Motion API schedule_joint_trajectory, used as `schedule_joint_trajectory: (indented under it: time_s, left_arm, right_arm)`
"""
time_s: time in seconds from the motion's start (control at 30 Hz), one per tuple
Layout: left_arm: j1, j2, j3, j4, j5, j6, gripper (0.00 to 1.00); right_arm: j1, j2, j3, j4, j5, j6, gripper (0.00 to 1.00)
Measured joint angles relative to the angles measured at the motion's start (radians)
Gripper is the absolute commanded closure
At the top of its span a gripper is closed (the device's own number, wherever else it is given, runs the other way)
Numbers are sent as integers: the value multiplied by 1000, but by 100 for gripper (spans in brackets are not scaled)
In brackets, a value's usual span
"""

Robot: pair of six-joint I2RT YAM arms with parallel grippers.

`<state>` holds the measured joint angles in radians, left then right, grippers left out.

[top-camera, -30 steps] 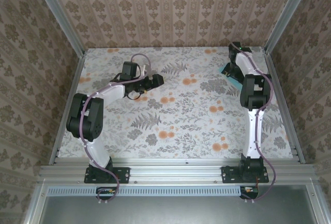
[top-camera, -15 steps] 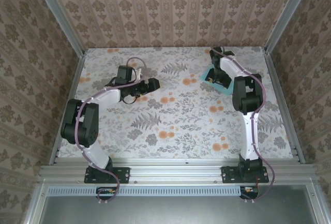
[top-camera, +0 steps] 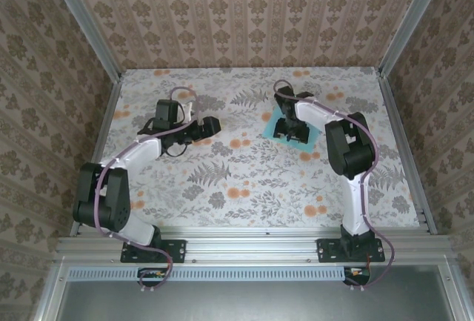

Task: Fold a paper plane with a square sheet of paper (pick it up from the middle)
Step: Move the square sheet of paper to the center of the table.

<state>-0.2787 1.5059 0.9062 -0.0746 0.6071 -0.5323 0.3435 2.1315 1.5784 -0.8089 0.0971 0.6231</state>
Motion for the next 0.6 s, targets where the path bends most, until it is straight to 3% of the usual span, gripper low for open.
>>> schedule_joint_trajectory:
  time_s: [0.6]
  left_arm:
    - [43,-198,-90,-153,-1,52,0]
  right_arm:
    - [384,-138,-218,113,4,-109,25]
